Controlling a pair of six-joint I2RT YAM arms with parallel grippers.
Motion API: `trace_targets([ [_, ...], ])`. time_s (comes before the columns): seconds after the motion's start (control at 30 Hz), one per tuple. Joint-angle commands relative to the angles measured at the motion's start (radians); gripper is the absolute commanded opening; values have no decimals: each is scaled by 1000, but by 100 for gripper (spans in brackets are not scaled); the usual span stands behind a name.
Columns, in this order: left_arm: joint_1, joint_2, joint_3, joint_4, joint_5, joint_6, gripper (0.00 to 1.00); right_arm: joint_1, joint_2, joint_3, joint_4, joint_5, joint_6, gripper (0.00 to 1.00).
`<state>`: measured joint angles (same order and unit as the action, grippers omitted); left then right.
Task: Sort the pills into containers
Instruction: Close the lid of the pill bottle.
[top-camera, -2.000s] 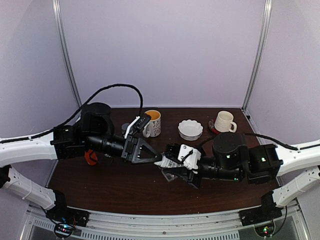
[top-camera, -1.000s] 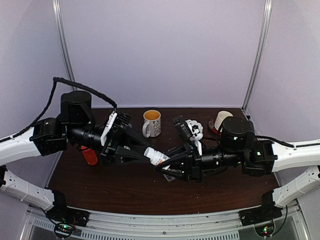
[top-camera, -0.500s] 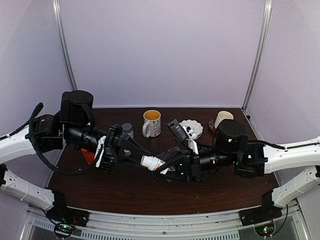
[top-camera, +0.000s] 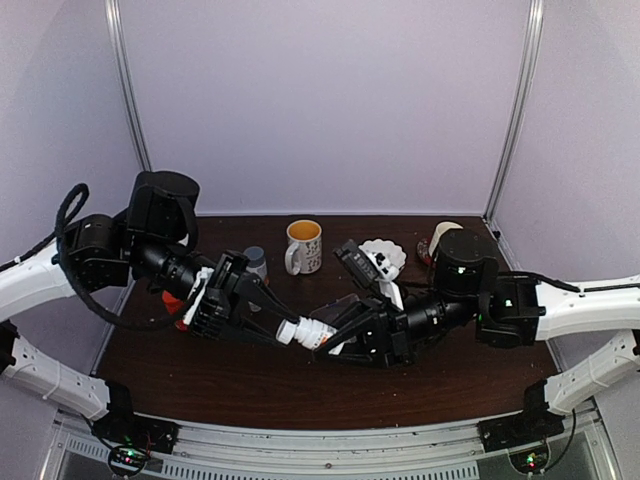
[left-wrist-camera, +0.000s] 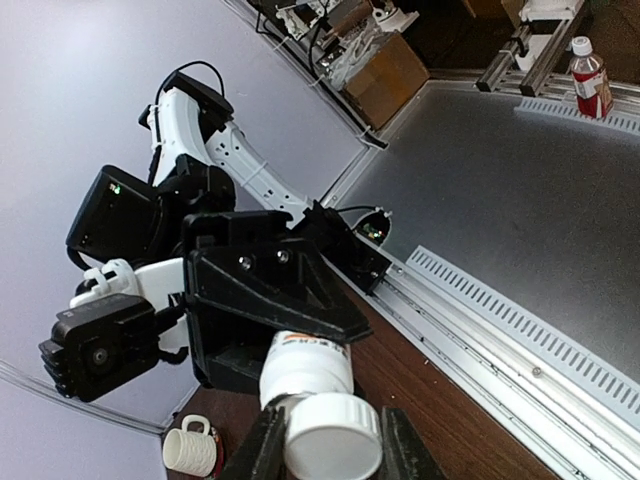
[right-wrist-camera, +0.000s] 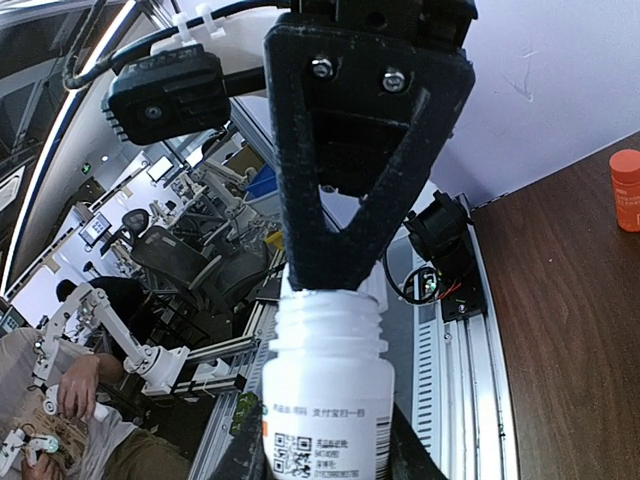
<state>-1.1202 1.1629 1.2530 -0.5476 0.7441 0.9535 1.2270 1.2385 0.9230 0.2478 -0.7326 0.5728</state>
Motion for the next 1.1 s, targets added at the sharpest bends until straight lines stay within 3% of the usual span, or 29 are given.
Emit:
trace_targets([
  [0.0, 4, 8, -17, 89, 14, -141, 26, 2, -37, 46, -49, 41, -96, 0],
  [0.2, 6, -32, -120, 318, -72, -324, 28, 3, -58, 27, -57, 72, -114, 0],
  [0.53, 4, -10, -138, 427, -122, -480, 22, 14, -60, 28, -80, 133, -152, 0],
  [0.7, 4, 20, -111, 399, -90, -528, 23, 24, -65, 58, -163, 197, -220, 0],
  [0.87, 4, 74, -51, 363, -84, -693, 22, 81, -51, 146, -388, 407, -396, 0],
  [1.07, 4, 147, 72, 207, -57, -848, 23, 128, -51, 192, -485, 587, -518, 0],
])
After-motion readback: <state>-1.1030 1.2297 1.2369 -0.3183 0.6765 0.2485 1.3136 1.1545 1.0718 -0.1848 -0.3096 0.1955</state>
